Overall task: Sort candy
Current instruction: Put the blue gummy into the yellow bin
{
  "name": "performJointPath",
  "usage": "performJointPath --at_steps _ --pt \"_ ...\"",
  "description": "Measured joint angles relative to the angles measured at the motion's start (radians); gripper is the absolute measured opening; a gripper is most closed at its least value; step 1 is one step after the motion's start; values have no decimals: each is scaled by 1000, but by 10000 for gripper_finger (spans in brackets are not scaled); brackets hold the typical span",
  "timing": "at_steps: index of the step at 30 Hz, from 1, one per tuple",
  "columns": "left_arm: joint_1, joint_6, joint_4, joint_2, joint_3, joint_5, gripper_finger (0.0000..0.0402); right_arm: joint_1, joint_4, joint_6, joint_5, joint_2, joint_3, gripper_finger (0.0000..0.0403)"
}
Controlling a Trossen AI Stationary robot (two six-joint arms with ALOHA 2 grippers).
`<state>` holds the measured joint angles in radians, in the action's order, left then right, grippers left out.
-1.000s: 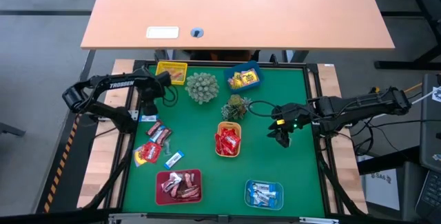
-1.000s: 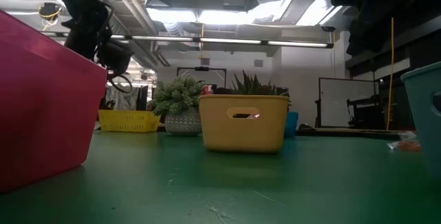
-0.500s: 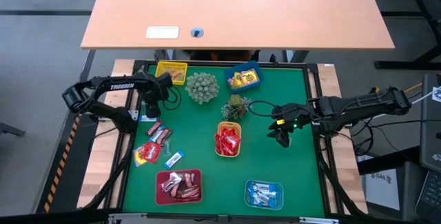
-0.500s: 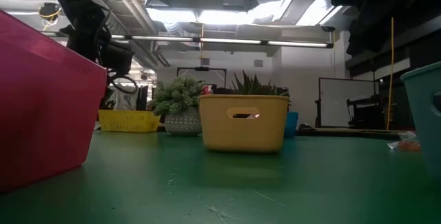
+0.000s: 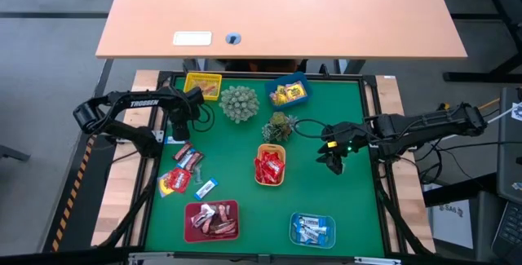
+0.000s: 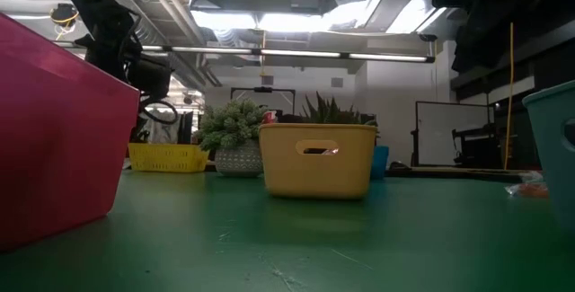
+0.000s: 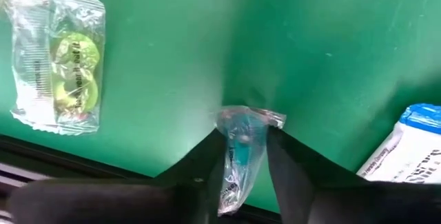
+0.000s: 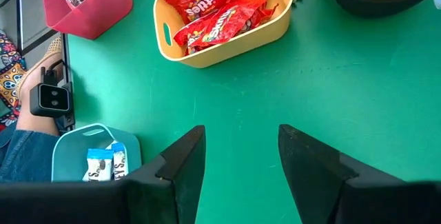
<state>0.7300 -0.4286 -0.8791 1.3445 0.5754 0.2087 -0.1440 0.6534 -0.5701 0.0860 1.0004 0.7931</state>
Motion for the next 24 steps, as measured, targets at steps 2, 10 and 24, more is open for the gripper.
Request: performJointPath --at_steps 2,10,24 --pt "0 0 0 0 0 -6 74 0 0 0 0 0 0 182" --pt "-36 -1 0 1 -2 -2 25 0 0 0 0 0 0 182" --pt "-183 42 23 4 51 -23 11 0 0 0 0 0 0 182"
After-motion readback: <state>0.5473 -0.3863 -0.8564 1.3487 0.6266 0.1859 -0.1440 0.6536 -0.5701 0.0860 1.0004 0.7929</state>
